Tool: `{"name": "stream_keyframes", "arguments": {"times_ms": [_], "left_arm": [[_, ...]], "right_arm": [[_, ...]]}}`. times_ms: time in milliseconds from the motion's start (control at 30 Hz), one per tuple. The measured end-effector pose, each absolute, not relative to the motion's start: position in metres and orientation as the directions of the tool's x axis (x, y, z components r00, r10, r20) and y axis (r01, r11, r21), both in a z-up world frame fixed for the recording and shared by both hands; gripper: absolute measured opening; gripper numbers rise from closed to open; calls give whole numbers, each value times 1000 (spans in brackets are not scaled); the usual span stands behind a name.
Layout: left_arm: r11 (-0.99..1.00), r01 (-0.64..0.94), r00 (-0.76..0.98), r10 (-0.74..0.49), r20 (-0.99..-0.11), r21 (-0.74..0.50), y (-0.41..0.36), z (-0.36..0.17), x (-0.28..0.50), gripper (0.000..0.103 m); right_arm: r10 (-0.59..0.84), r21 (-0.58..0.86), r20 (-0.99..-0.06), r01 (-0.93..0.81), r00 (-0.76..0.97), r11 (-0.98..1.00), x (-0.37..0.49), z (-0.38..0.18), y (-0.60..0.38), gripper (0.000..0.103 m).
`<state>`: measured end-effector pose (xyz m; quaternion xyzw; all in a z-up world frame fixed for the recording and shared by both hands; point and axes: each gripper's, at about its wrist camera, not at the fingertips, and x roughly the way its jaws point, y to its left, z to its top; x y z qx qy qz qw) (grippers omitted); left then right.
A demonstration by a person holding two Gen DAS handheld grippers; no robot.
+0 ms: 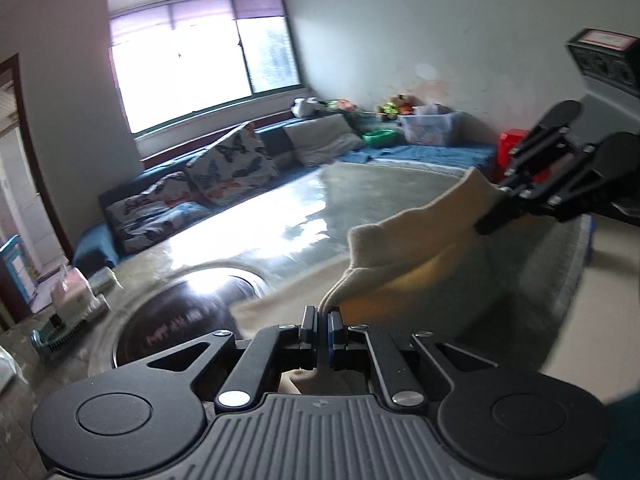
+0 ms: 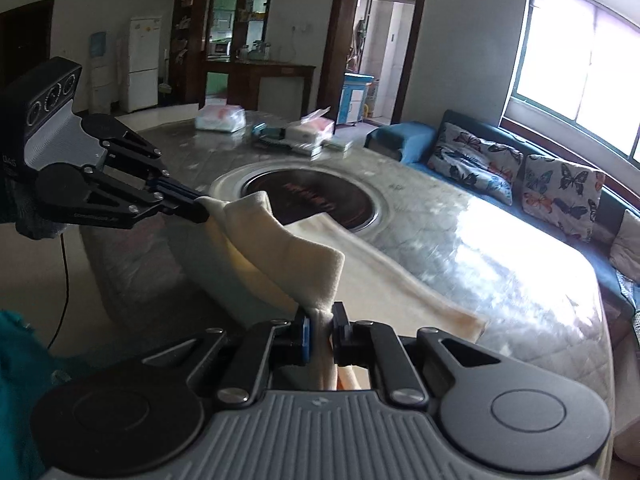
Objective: Fold clothes
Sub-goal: 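Grasp the shirt side edge with the right gripper and lift it, then fold the lifted side over the shirt body with the right gripper and release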
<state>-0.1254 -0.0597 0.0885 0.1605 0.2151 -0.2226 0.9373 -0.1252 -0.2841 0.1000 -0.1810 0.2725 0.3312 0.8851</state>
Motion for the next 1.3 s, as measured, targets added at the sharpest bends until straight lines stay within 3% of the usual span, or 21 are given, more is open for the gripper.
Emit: {"name": "stream_keyframes", "arguments": {"times_ms": [300,567,833,967,1100,1300], "left_arm": [[891,412,803,-256,-539,190,-84,68,-15,5],[909,370,760,-179,-625,190,-94,26,40,6],[927,324,755,-134,-642,187,-87,23,46,19],[941,311,770,-164,-617,137,-83,40,40,19],[914,394,752,-260,-606,98,-99,52,34,19],[898,434,699,-283,-656,76,-122,37,48,19]], "right_arm": [[418,-163,-615,-627,668,762,-27,96,-281,7],[340,-113,-681,-551,649,827,45,47,-274,8],[320,-35,-692,-473,647,881,64,28,-284,20],[333,-27,-661,-464,673,885,56,39,-288,21],[361,3,-658,-477,661,879,59,42,-280,21],[361,25,-685,-475,633,879,73,33,-265,21]]}}
